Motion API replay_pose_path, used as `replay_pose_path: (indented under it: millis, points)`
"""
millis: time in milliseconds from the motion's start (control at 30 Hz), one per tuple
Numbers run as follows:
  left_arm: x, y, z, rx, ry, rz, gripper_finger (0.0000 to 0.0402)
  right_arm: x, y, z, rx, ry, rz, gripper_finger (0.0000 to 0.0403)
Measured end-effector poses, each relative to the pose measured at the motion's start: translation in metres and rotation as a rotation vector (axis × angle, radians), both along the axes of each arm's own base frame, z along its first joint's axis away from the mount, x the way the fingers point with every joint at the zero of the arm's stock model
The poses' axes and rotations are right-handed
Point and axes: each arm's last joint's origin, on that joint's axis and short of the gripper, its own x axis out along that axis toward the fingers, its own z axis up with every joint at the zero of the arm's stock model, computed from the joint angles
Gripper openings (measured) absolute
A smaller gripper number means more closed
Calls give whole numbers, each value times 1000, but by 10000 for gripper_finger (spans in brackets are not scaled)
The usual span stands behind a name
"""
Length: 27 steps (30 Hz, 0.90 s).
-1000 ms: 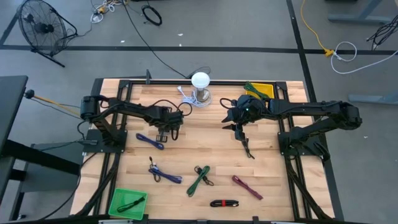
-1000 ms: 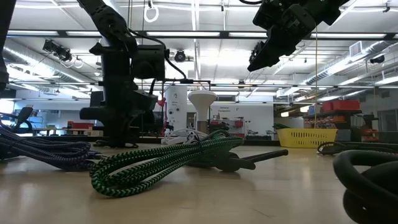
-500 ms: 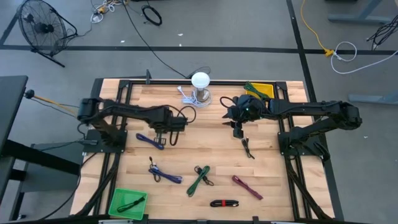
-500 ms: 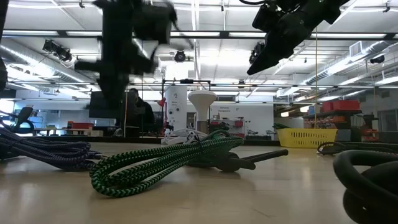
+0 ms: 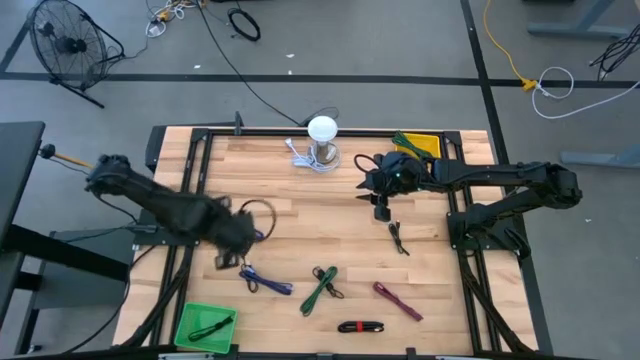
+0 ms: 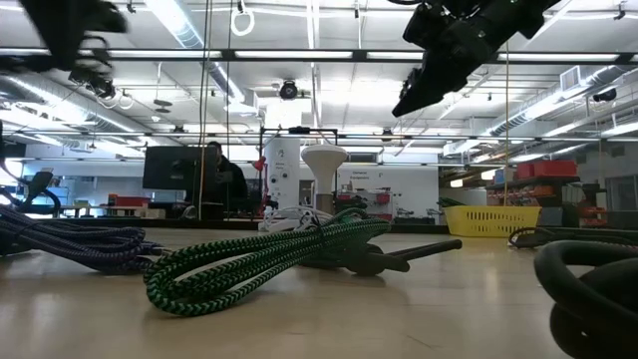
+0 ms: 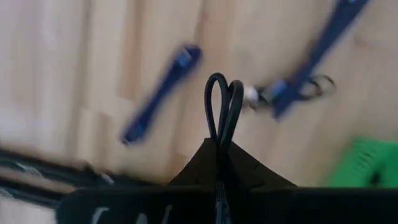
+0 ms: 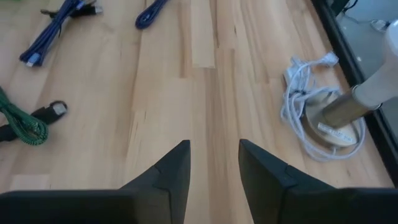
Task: Pick & Place USB Port
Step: Put the black USB cable into the green bin
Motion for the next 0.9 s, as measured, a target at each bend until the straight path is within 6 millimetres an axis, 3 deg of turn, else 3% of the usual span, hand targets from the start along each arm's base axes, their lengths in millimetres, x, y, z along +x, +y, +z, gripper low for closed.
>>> replay_pose_path:
  millis: [433, 600, 900]
  points:
    - [-55, -83, 0, -248, 53, 268, 7, 2, 0, 3, 8, -36, -12, 135]
    - [-62, -112, -6, -331, 36, 346, 7, 3, -1, 4, 6, -50, -12, 135]
    - [-56, -158, -37, -407, 136, 419, 7, 4, -1, 6, -3, -76, -8, 135]
